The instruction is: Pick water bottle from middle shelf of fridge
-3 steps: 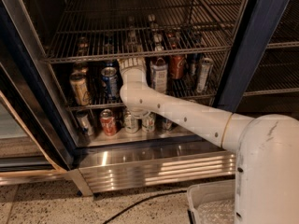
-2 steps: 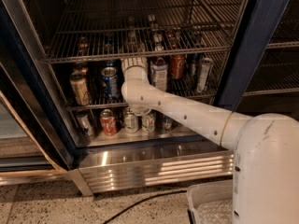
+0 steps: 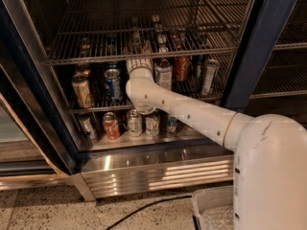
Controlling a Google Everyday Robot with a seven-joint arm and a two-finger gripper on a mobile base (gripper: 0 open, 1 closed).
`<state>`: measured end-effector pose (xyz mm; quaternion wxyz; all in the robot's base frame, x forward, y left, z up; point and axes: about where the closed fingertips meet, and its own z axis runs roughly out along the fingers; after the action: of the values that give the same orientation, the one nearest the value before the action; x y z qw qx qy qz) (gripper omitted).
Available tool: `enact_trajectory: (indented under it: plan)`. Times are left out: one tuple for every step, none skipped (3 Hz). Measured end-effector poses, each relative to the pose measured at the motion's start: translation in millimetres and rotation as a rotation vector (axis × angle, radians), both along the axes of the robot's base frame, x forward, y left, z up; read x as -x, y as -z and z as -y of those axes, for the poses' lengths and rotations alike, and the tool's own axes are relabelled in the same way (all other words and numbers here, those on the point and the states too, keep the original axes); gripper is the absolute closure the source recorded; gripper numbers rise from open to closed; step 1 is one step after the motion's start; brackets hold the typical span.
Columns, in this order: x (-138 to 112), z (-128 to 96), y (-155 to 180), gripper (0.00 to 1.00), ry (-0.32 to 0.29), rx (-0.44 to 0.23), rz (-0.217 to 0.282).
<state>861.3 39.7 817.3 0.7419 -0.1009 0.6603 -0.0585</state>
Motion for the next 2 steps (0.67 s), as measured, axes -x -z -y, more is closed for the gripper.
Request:
enact_trajectory:
  plan:
    - [1.3,-4.2,1.2,0.43,-0.011,0.007,-0.005]
    - [3.0,-9.0,5.7,0.44,-0.024,0.016,-0.018]
